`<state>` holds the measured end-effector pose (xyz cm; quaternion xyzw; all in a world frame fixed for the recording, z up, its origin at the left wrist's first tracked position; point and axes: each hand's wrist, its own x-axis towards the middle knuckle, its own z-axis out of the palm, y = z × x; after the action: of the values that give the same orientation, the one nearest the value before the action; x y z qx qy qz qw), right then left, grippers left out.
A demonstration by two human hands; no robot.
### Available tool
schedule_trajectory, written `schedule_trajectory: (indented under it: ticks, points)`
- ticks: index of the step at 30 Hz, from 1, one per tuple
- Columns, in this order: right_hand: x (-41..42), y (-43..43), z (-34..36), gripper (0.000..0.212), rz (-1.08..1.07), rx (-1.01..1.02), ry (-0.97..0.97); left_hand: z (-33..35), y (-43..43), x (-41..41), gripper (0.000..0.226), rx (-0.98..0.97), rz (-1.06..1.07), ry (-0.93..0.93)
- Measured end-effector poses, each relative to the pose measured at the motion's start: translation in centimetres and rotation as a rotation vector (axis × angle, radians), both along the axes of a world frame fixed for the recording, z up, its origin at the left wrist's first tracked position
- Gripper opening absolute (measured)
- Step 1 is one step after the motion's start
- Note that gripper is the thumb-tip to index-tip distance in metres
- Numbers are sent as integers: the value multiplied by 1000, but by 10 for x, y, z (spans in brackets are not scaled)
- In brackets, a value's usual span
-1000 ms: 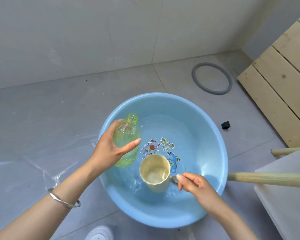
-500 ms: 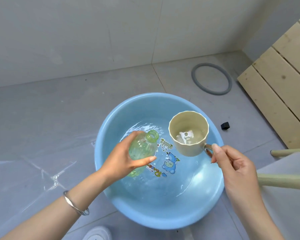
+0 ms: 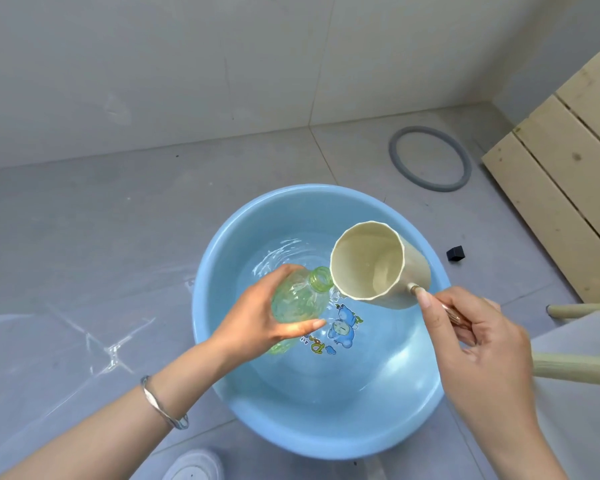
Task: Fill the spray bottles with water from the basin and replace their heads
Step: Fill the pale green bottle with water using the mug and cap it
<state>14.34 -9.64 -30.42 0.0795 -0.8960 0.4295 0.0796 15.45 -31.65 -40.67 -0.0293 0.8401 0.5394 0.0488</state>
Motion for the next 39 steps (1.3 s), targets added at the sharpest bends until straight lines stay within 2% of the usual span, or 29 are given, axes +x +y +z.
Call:
schedule_trajectory:
  ticks: [6,8,12,39]
  points:
    - [0,-1,2,20,20,183,160,-2,0,0,59,-14,0,-4]
    - [0,-2,2,25,36,224,220,-1,0,0,59,-7,1,-7]
    - [-1,-4,3,33,41,254,301,-1,-1,-1,63,-7,-2,-9]
    - [-7,-9,11,33,104,517,659,-5,-1,1,66,-13,8,-20]
